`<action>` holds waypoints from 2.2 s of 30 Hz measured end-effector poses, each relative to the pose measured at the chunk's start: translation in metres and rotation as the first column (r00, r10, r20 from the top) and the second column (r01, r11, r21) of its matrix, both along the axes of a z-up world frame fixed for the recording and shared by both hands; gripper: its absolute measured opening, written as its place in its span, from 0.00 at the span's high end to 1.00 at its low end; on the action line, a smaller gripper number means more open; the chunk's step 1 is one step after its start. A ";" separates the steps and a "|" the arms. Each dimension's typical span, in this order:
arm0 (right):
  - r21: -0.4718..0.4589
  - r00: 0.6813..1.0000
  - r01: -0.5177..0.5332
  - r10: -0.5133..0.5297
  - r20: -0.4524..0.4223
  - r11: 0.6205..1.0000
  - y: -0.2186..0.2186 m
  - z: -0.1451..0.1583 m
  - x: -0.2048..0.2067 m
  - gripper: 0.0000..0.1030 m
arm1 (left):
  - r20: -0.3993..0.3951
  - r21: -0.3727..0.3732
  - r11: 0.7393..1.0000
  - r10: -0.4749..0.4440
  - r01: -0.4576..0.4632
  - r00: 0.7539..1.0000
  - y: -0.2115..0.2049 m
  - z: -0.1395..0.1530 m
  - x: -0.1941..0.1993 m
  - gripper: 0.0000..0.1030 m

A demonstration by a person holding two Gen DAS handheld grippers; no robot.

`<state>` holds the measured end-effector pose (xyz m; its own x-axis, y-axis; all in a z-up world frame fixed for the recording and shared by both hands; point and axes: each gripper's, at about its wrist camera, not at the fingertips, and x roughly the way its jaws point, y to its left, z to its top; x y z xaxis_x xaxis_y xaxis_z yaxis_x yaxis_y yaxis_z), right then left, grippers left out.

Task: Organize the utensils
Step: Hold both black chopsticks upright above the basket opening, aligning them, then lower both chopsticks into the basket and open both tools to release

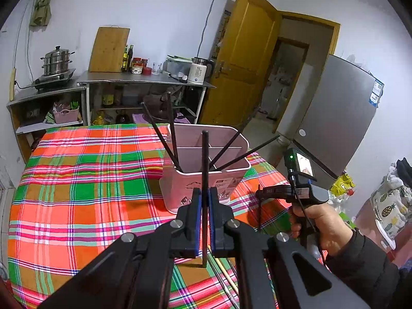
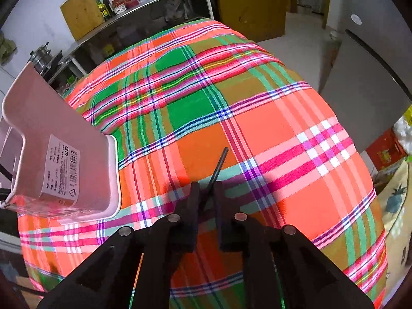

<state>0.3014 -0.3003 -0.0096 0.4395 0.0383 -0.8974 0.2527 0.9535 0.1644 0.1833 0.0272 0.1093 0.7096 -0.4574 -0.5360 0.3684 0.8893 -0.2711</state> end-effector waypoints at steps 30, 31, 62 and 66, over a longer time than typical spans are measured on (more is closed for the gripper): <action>0.086 0.848 -0.241 0.166 0.503 0.967 0.001 0.145 -0.107 0.96 | 0.009 0.077 0.996 0.042 -0.043 0.999 -0.018 0.024 -0.009 0.95; 0.083 0.841 -0.249 0.173 0.513 0.965 0.003 0.148 -0.110 0.96 | 0.013 0.081 0.996 0.042 -0.043 0.999 -0.019 0.026 -0.010 0.95; 0.016 0.636 -0.424 0.286 0.717 0.905 0.074 0.214 -0.097 0.96 | 0.117 0.041 0.997 0.055 -0.061 0.992 -0.025 0.106 0.036 0.95; 0.011 0.619 -0.404 0.264 0.740 0.915 0.074 0.225 -0.085 0.96 | 0.143 0.031 0.996 0.076 -0.081 0.987 -0.023 0.114 0.048 0.95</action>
<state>0.2165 -0.2267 0.2154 0.8613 0.4252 -0.2782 -0.3392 0.8887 0.3084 0.2312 0.0046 0.2235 0.8124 -0.3796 -0.4427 0.3297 0.9251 -0.1883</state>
